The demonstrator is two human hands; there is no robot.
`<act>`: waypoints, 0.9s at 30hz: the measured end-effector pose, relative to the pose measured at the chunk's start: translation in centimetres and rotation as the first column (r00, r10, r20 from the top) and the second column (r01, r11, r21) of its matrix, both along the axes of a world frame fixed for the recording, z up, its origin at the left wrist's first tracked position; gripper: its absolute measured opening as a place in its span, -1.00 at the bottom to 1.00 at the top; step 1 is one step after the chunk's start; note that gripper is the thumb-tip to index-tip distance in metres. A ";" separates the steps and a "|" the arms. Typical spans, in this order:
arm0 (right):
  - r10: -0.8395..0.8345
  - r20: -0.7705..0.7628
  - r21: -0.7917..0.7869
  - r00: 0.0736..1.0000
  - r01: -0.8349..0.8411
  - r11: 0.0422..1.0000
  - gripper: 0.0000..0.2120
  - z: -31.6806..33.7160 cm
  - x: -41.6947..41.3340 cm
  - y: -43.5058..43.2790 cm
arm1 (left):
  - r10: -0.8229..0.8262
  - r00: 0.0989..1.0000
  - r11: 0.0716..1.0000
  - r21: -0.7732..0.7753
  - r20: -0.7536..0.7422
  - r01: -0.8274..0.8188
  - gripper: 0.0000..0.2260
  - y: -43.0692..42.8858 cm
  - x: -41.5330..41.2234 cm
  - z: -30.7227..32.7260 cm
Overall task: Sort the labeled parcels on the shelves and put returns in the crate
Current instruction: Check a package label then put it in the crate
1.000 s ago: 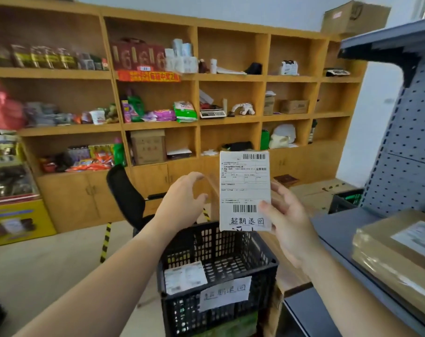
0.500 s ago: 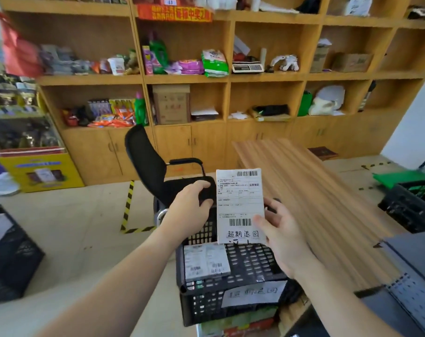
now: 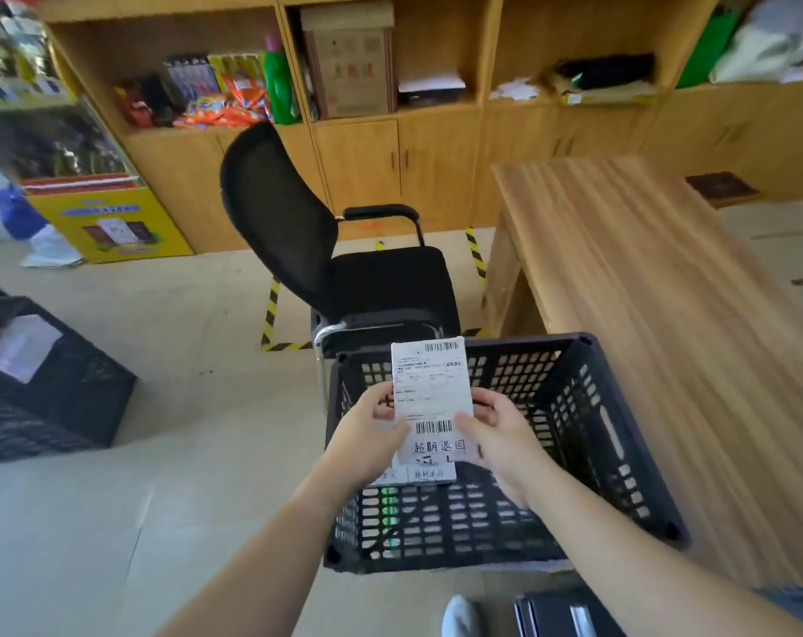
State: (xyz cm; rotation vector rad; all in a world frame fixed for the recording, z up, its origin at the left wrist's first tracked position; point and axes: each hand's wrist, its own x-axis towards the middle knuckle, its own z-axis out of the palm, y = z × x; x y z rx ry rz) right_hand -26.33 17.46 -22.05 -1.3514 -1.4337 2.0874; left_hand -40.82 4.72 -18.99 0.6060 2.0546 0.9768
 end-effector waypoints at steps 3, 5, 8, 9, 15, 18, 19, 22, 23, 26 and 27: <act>0.035 0.075 -0.067 0.997 -0.030 0.997 -0.56 -3.4 -1.5 0.7 | 0.062 0.996 0.997 -0.055 0.062 -0.058 -0.61 0.7 -0.7 -4.2; 0.060 0.112 -0.088 0.992 -0.050 0.995 -0.56 -5.6 -2.4 0.9 | 0.113 0.989 0.990 -0.093 0.097 -0.104 -0.61 1.2 -1.0 -6.9; 0.087 0.175 -0.101 0.981 -0.070 0.992 -0.55 -9.1 -3.7 1.3 | 0.205 0.970 0.972 -0.143 0.134 -0.185 -0.68 2.0 -1.6 -10.5; 0.092 0.203 -0.098 0.975 -0.074 0.992 -0.56 -10.5 -4.1 1.3 | 0.223 0.965 0.966 -0.166 0.135 -0.200 -0.70 2.2 -1.9 -11.6; 0.183 0.380 0.022 0.907 -0.206 0.978 -0.56 -17.5 -6.9 1.2 | 0.331 0.931 0.922 -0.261 0.153 -0.285 -0.69 3.3 -3.0 -18.0; 0.199 0.445 0.047 0.873 -0.245 0.968 -0.61 -20.2 -8.3 1.2 | 0.375 0.918 0.901 -0.286 0.133 -0.326 -0.68 3.6 -3.3 -20.7; 0.201 0.445 0.053 0.873 -0.250 0.967 -0.62 -21.0 -8.7 1.2 | 0.376 0.918 0.897 -0.299 0.124 -0.327 -0.65 3.8 -3.4 -21.4; 0.210 0.456 0.070 0.865 -0.269 0.960 -0.66 -23.3 -9.6 1.0 | 0.360 0.930 0.877 -0.369 0.079 -0.308 -0.50 4.8 -3.5 -22.9; 0.213 0.460 0.073 0.862 -0.276 0.958 -0.65 -23.9 -9.9 0.9 | 0.351 0.933 0.870 -0.394 0.078 -0.295 -0.44 5.1 -3.5 -23.3; 0.237 0.476 0.062 0.847 -0.301 0.952 -0.69 -25.3 -10.7 0.7 | 0.329 0.939 0.861 -0.441 0.099 -0.255 -0.29 5.4 -3.1 -23.9; 0.243 0.479 0.061 0.843 -0.309 0.949 -0.71 -25.5 -10.9 0.6 | 0.312 0.945 0.861 -0.449 0.095 -0.238 -0.27 5.3 -3.0 -24.1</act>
